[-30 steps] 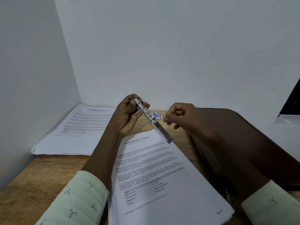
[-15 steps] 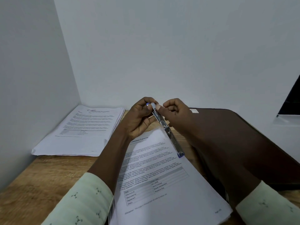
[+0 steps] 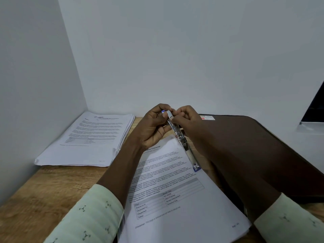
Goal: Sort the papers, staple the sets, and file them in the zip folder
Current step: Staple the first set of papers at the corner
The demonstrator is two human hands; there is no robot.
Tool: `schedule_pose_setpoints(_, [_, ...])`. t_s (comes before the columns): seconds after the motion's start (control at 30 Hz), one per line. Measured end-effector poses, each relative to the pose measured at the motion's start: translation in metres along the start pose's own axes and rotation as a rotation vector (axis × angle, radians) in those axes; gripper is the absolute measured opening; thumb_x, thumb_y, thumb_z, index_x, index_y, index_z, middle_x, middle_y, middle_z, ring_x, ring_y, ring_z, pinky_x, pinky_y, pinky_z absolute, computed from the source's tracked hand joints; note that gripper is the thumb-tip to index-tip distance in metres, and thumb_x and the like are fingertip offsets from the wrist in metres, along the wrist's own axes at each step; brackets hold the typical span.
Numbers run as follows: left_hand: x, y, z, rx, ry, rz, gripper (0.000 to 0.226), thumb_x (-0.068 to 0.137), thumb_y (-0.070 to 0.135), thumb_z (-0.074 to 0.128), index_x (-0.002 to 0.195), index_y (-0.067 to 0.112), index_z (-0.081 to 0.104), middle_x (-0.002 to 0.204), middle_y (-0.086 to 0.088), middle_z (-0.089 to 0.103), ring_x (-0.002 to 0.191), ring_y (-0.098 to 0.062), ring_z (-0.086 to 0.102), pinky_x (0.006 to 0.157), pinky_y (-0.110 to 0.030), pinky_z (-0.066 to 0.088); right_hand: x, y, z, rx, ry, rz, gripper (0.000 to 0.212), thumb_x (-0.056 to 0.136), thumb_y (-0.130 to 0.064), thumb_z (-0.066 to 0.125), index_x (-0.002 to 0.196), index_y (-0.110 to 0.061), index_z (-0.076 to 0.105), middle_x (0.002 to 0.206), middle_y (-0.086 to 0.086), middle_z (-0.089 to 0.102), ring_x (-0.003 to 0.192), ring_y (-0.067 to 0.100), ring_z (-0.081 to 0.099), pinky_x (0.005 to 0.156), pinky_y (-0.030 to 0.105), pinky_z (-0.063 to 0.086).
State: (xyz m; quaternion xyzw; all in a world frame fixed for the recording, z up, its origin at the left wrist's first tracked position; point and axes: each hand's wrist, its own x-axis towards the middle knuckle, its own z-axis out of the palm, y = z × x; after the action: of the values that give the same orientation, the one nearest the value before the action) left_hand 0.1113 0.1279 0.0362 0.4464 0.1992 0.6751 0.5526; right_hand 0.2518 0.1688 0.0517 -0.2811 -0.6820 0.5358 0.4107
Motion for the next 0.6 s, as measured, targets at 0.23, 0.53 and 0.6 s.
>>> schedule_pose_setpoints(0.23, [-0.0006,-0.0002,-0.0016,-0.005,0.048,0.000,0.020,0.087,-0.001,0.055,0.083,0.008,0.072,0.088,-0.013,0.069,0.093,-0.026,0.072,0.077,-0.031,0.060,-0.0027,-0.0038,0.0010,0.072,-0.068,0.069,0.022,0.078,-0.015,0.058,0.098,-0.009,0.052,0.080,0.009,0.052,0.065,0.014,0.049,0.048,0.022,0.042])
schedule_pose_setpoints(0.53, [0.0029,-0.0017,-0.0068,0.018,-0.013,-0.033,0.045,0.062,0.015,0.091,0.100,0.011,0.066,0.090,-0.011,0.067,0.094,-0.025,0.065,0.081,-0.033,0.059,-0.0055,-0.0003,0.0034,0.071,0.017,0.011,0.016,0.087,-0.021,0.060,0.095,-0.008,0.057,0.071,0.000,0.060,0.063,0.013,0.055,0.048,0.024,0.045])
schedule_pose_setpoints(0.6, [0.0040,-0.0026,-0.0083,0.018,-0.025,-0.027,0.050,0.060,0.017,0.093,0.101,0.011,0.064,0.091,-0.012,0.066,0.101,-0.029,0.061,0.084,-0.034,0.059,-0.0055,-0.0009,0.0032,0.064,0.008,0.008,0.023,0.075,-0.029,0.059,0.091,-0.013,0.056,0.074,0.001,0.061,0.063,0.012,0.056,0.048,0.024,0.045])
